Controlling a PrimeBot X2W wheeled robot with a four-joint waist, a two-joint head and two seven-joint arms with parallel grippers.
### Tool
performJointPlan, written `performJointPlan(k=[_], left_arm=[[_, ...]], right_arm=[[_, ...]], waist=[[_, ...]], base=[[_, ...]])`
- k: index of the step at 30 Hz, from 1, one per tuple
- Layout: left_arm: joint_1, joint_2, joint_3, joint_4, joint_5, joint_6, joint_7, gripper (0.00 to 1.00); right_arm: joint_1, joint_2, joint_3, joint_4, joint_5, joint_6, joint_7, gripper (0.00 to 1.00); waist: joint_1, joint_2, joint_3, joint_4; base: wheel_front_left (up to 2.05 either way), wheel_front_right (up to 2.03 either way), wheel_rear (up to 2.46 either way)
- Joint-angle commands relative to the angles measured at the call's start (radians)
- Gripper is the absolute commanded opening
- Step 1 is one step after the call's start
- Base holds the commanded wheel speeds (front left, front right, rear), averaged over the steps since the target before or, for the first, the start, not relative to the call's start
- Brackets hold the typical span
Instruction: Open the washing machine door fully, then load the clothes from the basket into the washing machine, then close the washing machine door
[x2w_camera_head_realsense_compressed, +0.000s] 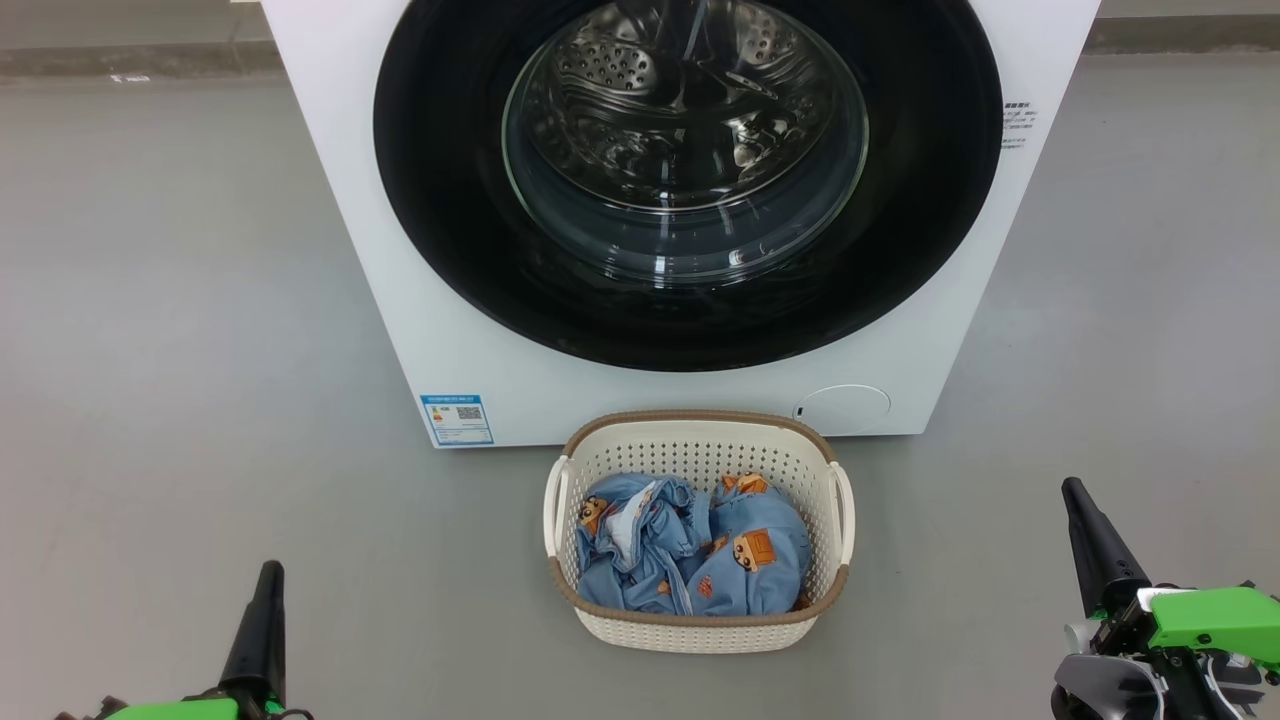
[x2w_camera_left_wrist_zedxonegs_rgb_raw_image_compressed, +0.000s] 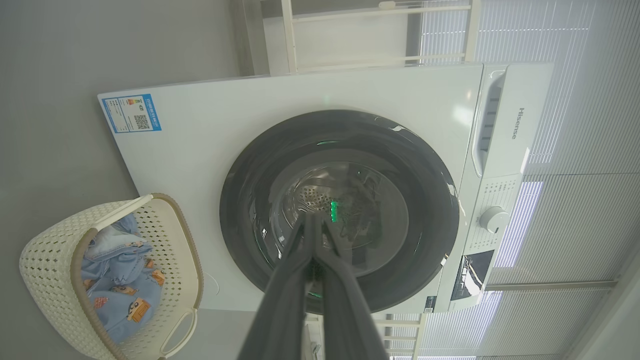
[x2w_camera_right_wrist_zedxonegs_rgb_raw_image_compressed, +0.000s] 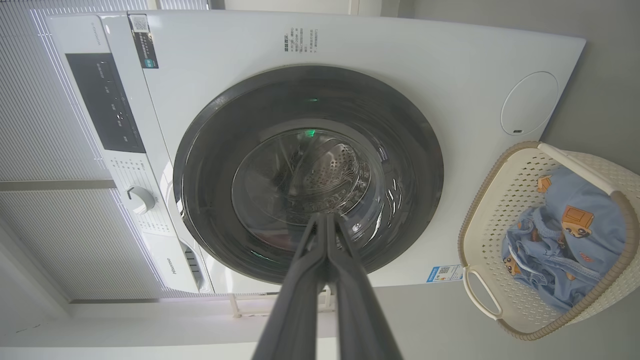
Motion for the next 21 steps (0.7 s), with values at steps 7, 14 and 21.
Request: performJointPlan(k=[7, 14, 21], left_arm=[[-0.049, 0.008, 0.034, -0.019, 0.015, -0.008, 0.006, 0.00], [-0.049, 0.008, 0.034, -0.019, 0.015, -0.008, 0.006, 0.00], [-0.049, 0.008, 0.034, -0.019, 0.015, -0.008, 0.006, 0.00]], right_arm=[[-0.042, -0.011, 0.021, -0.024, -0.006, 0.003, 0.008, 0.00], [-0.042, -0.011, 0.020, -0.024, -0.006, 0.003, 0.008, 0.00], [-0.042, -0.010, 0.020, -0.024, -0.006, 0.003, 0.009, 0.00]], waist=[[0.0000, 0.0000, 0.000, 0.000], [0.0000, 0.0000, 0.000, 0.000], [0.0000, 0.0000, 0.000, 0.000]], base=[[0.00, 0.00, 0.00], [0.00, 0.00, 0.00], [0.00, 0.00, 0.00]])
